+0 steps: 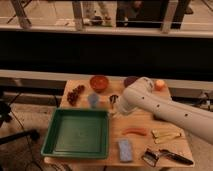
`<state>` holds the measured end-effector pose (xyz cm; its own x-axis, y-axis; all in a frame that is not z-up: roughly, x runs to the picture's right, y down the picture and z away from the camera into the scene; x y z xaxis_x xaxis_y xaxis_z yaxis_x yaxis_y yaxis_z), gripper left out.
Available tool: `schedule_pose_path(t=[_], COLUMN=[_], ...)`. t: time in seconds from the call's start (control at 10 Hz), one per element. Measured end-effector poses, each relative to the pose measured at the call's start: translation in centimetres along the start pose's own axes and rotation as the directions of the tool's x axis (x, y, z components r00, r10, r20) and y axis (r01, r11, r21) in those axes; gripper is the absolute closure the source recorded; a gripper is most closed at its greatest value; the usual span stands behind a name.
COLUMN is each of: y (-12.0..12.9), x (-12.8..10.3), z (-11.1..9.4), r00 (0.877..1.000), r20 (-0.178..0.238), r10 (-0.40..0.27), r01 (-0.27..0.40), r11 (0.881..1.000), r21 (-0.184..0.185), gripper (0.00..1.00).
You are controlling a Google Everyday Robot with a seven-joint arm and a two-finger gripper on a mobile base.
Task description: Place fork in red bowl
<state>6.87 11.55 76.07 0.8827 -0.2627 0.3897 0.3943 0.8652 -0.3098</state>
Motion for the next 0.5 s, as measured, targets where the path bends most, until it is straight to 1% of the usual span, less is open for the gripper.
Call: schedule_pose_path(t=[0.3,0.5], y=[-1.2,-1.8], x=[0.4,0.4], z=[0.2,0.5], r00=[1.000,1.000], r20=[0.003,0.000], r10=[-0.011,-0.022], r01=[0.011,0.022], r11=[1.000,0.999], r21=[0.019,0.024], gripper=[1.00,1.00])
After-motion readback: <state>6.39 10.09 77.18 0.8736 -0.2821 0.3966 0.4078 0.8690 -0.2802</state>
